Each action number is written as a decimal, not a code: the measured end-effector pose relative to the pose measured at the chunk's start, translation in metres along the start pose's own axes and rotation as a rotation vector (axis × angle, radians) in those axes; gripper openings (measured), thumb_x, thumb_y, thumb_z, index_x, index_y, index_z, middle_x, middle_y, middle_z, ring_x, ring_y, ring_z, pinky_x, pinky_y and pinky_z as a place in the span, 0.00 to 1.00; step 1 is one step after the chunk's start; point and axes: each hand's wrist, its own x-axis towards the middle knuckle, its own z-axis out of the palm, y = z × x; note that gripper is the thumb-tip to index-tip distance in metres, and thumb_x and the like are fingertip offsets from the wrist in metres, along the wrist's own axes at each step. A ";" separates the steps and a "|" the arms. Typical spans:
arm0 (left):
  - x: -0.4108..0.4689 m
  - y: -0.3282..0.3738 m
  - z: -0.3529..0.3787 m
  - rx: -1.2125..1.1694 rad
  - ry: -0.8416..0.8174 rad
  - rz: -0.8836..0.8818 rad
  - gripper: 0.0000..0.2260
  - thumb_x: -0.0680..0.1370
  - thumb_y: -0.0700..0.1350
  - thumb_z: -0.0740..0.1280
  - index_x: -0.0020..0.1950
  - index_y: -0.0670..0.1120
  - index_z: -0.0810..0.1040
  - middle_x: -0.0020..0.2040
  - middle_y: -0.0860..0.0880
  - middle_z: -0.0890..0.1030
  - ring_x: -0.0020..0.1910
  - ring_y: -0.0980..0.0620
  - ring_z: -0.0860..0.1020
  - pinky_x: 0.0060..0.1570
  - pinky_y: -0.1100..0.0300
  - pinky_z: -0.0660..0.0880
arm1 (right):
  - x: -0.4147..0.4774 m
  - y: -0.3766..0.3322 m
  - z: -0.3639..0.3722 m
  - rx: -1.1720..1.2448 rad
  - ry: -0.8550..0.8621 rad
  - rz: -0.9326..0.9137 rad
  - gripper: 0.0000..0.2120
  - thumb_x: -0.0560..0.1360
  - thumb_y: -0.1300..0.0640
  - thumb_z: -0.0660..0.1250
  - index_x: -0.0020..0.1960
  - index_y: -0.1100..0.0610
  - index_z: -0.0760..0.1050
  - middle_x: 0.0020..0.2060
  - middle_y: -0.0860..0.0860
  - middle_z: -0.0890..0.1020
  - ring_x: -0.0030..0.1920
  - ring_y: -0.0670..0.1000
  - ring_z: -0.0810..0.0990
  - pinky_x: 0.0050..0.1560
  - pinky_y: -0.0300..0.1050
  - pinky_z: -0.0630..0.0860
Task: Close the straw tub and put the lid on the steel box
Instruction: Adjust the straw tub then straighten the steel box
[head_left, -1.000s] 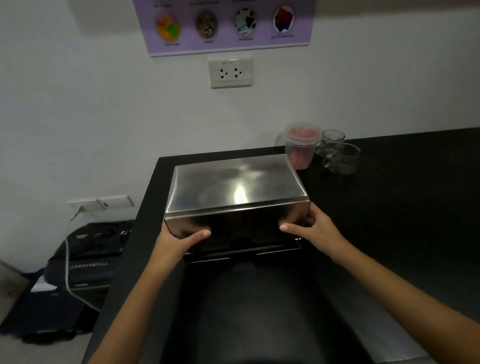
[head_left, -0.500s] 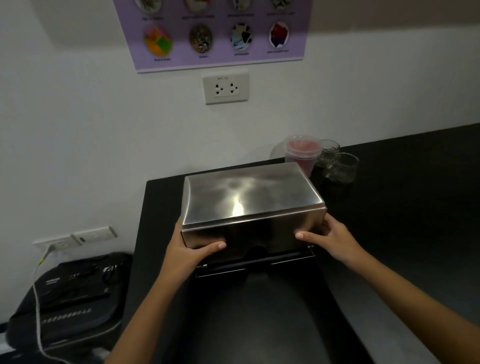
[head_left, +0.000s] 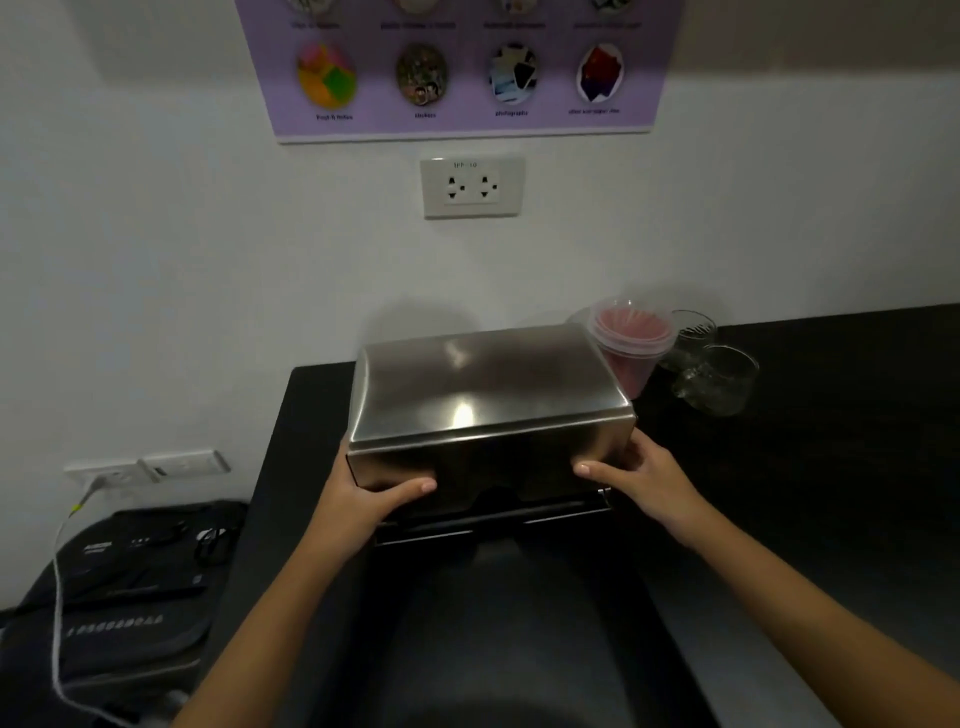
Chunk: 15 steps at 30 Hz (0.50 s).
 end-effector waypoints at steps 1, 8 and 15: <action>0.005 0.001 0.001 0.004 0.002 -0.002 0.46 0.49 0.59 0.79 0.63 0.45 0.73 0.53 0.48 0.82 0.53 0.55 0.80 0.52 0.65 0.75 | 0.006 0.000 -0.001 -0.005 -0.003 -0.001 0.22 0.65 0.60 0.74 0.57 0.52 0.73 0.53 0.50 0.79 0.58 0.50 0.76 0.58 0.42 0.71; 0.039 0.007 0.001 0.063 -0.027 -0.017 0.43 0.52 0.60 0.79 0.62 0.44 0.74 0.54 0.48 0.83 0.54 0.55 0.80 0.57 0.59 0.75 | 0.043 -0.004 -0.001 -0.040 0.014 -0.017 0.16 0.65 0.58 0.75 0.50 0.50 0.74 0.47 0.47 0.80 0.51 0.46 0.77 0.52 0.35 0.72; 0.072 0.013 0.002 0.091 -0.032 -0.034 0.46 0.49 0.66 0.78 0.60 0.44 0.75 0.52 0.47 0.83 0.53 0.52 0.81 0.55 0.59 0.76 | 0.079 -0.006 0.002 0.036 0.038 -0.002 0.21 0.65 0.61 0.75 0.56 0.54 0.73 0.44 0.44 0.79 0.45 0.40 0.76 0.39 0.27 0.73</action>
